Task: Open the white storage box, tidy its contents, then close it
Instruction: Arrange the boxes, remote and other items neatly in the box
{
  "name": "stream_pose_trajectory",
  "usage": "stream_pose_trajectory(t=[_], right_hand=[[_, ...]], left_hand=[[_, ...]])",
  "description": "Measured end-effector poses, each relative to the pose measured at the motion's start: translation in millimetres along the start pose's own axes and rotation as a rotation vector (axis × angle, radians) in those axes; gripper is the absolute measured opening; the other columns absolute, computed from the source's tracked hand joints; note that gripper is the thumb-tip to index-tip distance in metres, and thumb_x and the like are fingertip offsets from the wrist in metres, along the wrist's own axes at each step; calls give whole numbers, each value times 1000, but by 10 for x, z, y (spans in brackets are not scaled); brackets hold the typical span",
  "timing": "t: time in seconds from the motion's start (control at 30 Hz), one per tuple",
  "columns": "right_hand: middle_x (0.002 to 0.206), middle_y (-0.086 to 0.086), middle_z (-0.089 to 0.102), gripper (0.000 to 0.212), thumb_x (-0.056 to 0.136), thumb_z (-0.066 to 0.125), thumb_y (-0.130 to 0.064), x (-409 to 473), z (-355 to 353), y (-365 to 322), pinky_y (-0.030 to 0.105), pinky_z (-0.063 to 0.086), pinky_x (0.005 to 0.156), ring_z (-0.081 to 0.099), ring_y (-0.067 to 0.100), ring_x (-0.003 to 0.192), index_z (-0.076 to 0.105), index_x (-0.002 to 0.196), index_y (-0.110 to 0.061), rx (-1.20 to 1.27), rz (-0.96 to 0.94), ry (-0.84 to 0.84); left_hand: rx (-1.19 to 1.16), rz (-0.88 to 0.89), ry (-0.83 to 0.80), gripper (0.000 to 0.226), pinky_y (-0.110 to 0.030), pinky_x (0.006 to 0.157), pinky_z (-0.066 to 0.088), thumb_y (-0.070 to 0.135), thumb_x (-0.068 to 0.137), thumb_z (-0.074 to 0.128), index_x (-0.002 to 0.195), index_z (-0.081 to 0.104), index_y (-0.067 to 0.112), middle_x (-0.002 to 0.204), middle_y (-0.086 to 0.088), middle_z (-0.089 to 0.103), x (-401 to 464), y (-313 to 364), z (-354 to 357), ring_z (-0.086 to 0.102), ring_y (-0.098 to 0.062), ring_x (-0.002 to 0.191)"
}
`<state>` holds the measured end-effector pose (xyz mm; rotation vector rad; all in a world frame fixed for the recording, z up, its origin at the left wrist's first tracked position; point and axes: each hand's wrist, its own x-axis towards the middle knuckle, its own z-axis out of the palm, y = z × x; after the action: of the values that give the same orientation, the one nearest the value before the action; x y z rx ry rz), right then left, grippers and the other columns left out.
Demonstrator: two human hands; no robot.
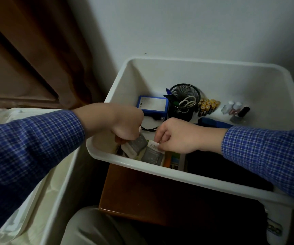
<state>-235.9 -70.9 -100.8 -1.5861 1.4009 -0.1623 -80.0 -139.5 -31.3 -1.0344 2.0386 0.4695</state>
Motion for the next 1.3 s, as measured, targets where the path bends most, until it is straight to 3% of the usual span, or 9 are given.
stream_pose_trajectory(t=[0.13, 0.3, 0.4, 0.7, 0.87, 0.97, 1.13, 1.23, 1.3], right_hand=[[85, -15, 69, 20, 89, 72, -19, 10, 29, -17, 16, 55, 71, 67, 1, 83, 73, 108, -22, -44, -14, 23], [84, -10, 68, 12, 85, 75, -24, 60, 58, -60, 24, 57, 71, 67, 8, 80, 70, 96, -23, -42, -50, 33], [86, -8, 70, 22, 81, 80, -24, 62, -7, -62, 27, 61, 74, 69, 9, 80, 69, 100, -22, -70, -57, -9], [104, -9, 74, 38, 88, 71, -12, 30, -140, -138, 19, 57, 83, 70, -1, 88, 67, 125, -20, -170, -83, -212], [101, 3, 75, 40, 97, 54, -8, -133, -484, -109, 39, 60, 87, 74, 19, 91, 56, 135, -19, -286, 42, -238], [101, 6, 76, 21, 98, 56, -10, -428, -844, -36, 41, 60, 86, 74, 16, 89, 62, 117, -18, -239, 123, -122], [81, -12, 65, 12, 89, 69, -34, -1126, -1037, 206, 29, 52, 78, 64, 9, 80, 66, 95, -24, -717, 192, 64], [83, -15, 53, 15, 85, 64, -42, -1557, -921, 411, 29, 44, 73, 52, 13, 79, 60, 92, -30, -699, 107, 609], [100, -2, 53, 29, 85, 60, -46, -1780, -825, 576, 36, 48, 80, 52, 20, 87, 56, 105, -25, -502, 251, 880]], left_hand=[[10, -90, -132, 17, -35, 90, 58, 24, 97, 62, 103, 69, 10, 100, -9, 74, 9, 33, 34, 72, -22, 93], [185, -97, 75, 14, -27, 66, 57, 22, 93, 67, 104, 62, 15, 88, -1, 62, 11, 106, 171, 65, -18, 78], [230, 37, 224, 28, -29, 76, 53, 23, 87, 71, 113, 63, 18, 101, -1, 65, 50, 68, 182, 63, -19, 90], [164, 132, 115, 4, -23, 63, 51, 22, 89, 70, 88, 70, 18, 85, 2, 68, 61, 1, 230, 62, -11, 72], [196, 107, 46, 8, -29, 72, 54, 26, 91, 67, 89, 70, 18, 87, 1, 68, 48, 3, 141, 64, -15, 79], [233, 55, 106, 19, -33, 78, 54, 30, 92, 65, 96, 72, 13, 92, -4, 70, 18, 10, 61, 66, -21, 84], [72, 48, 499, 20, -36, 69, 56, 26, 88, 56, 79, 68, 12, 80, -6, 68, -6, 177, -20, 64, -25, 74], [-43, -40, 940, 13, -40, 73, 53, 28, 87, 54, 88, 62, 18, 94, -7, 60, -80, -68, -3, 60, -32, 86], [-132, -216, 1014, 30, -49, 83, 49, 33, 92, 52, 112, 55, 11, 110, -18, 55, -96, -300, 91, 56, -42, 101]])
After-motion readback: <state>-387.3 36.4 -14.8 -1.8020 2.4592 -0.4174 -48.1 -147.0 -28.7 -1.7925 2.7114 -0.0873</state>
